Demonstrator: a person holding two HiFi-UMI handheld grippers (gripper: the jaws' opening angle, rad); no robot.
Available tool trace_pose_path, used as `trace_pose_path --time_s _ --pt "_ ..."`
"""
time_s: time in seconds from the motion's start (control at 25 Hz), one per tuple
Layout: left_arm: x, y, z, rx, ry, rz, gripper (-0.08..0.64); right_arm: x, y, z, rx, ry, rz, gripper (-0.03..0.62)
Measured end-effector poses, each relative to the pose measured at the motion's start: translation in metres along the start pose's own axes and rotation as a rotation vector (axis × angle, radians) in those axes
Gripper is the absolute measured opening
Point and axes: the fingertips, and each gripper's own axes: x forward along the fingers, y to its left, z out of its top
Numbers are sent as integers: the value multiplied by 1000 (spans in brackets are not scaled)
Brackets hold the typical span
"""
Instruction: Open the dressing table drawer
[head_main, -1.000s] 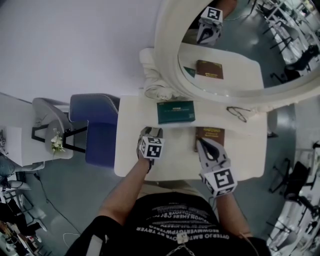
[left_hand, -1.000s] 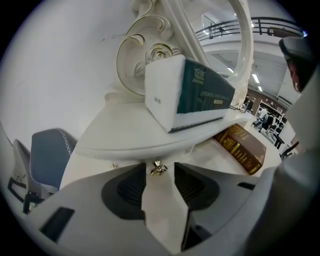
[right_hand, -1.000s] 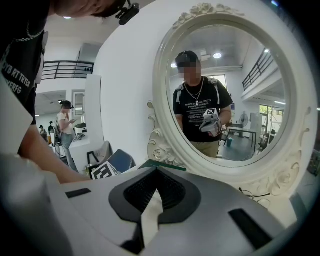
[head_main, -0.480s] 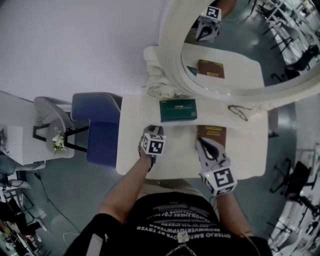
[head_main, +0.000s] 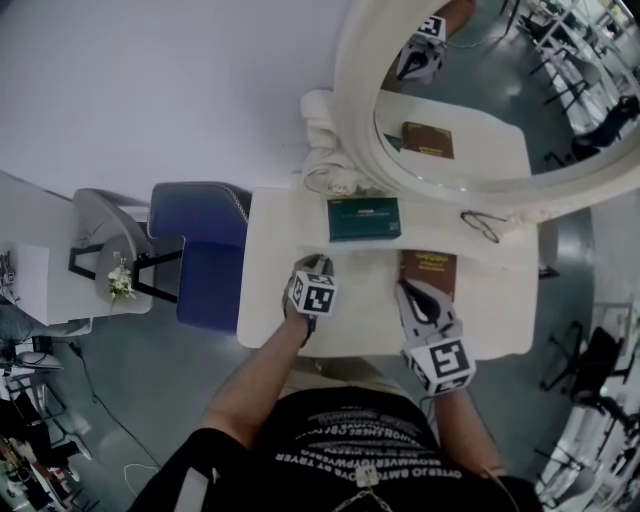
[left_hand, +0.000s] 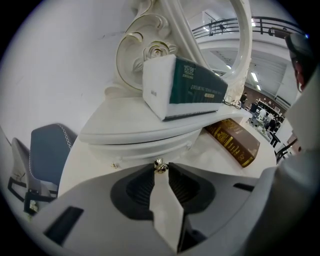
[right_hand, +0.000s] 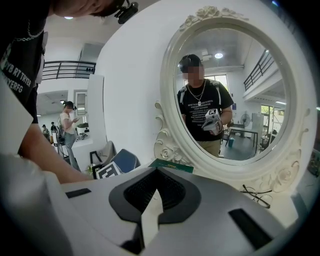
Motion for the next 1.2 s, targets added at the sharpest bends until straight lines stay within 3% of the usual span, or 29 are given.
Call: trace_pose_path --time_s 1.2 --pt "-14 -13 -29 16 36 -26 89 -5 -2 8 18 -54 -25 2"
